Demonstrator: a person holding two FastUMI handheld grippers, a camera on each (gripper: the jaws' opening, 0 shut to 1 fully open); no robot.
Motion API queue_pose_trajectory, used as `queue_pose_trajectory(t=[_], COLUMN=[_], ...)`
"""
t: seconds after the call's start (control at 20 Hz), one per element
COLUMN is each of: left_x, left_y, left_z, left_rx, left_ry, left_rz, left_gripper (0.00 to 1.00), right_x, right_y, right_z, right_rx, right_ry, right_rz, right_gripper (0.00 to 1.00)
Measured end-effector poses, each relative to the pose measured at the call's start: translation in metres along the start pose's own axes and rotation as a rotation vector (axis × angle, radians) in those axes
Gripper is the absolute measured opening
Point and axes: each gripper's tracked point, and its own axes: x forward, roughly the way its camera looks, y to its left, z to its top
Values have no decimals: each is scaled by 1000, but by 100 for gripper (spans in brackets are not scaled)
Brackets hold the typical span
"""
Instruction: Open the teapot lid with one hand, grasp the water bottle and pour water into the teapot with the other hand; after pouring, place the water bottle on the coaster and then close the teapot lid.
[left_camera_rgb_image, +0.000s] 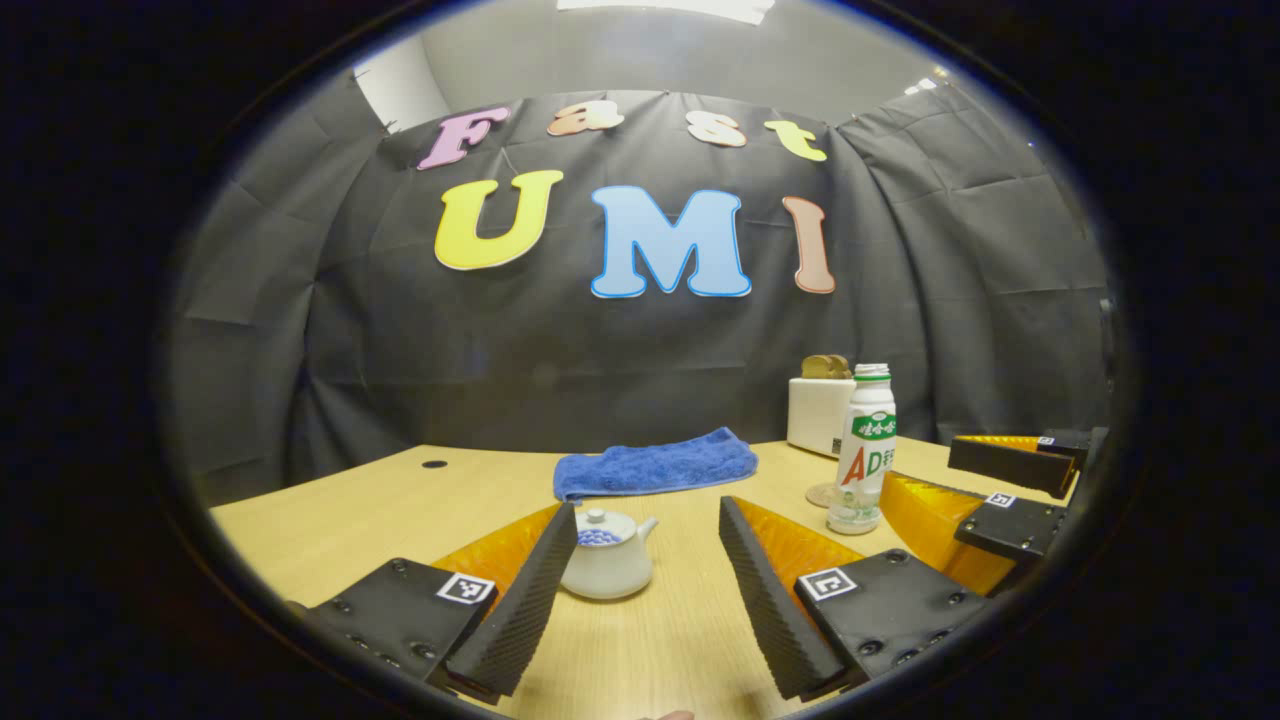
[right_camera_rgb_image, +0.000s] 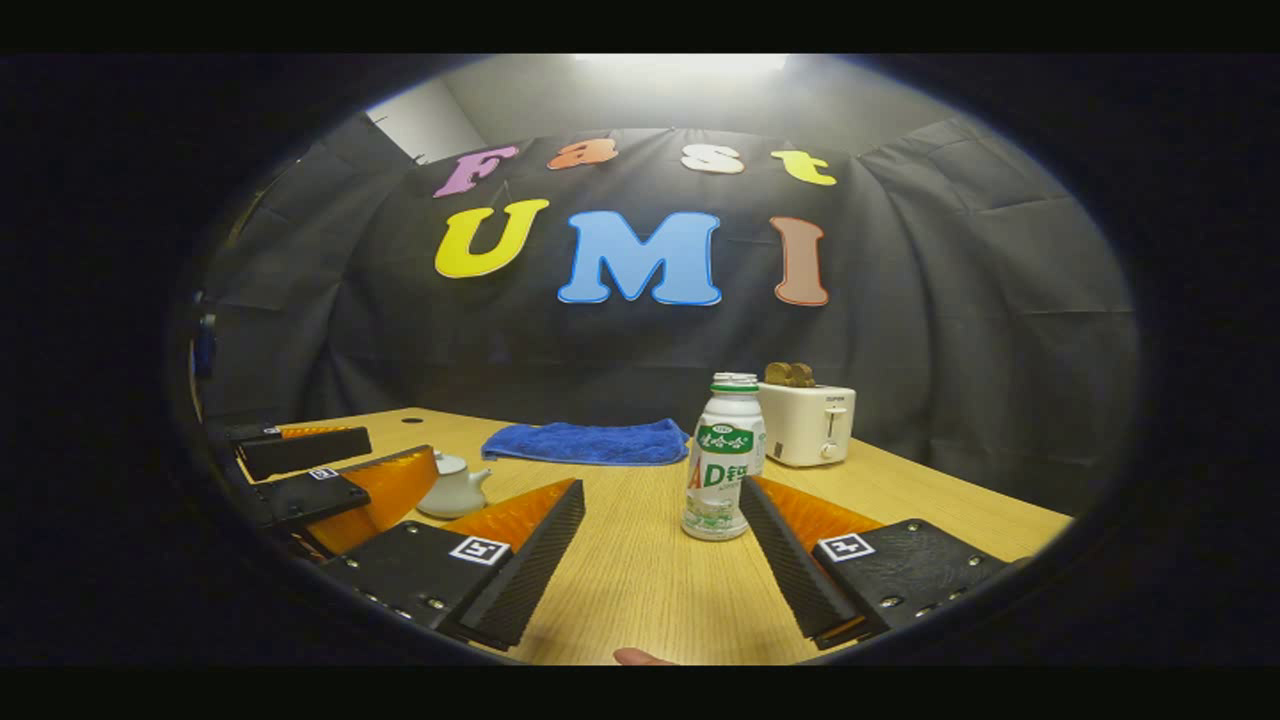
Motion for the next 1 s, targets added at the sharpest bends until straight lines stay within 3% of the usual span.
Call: queue_pose_trajectory(t=[0.55, 0.6, 1.0], left_x=[42, 47, 84], left_y=[20, 24, 43], left_z=[-11, -15, -31], left_rx=[-9, -18, -34], left_ry=[44, 55, 120], left_rz=[16, 24, 39], left_gripper=[94, 99, 99], right_x=[5, 5, 5], right_y=[-5, -6, -10], right_z=[-4, -5, -6], right_rx=[17, 18, 59], right_ry=[20, 23, 37], right_rz=[4, 2, 6], right_gripper=[96, 96, 96])
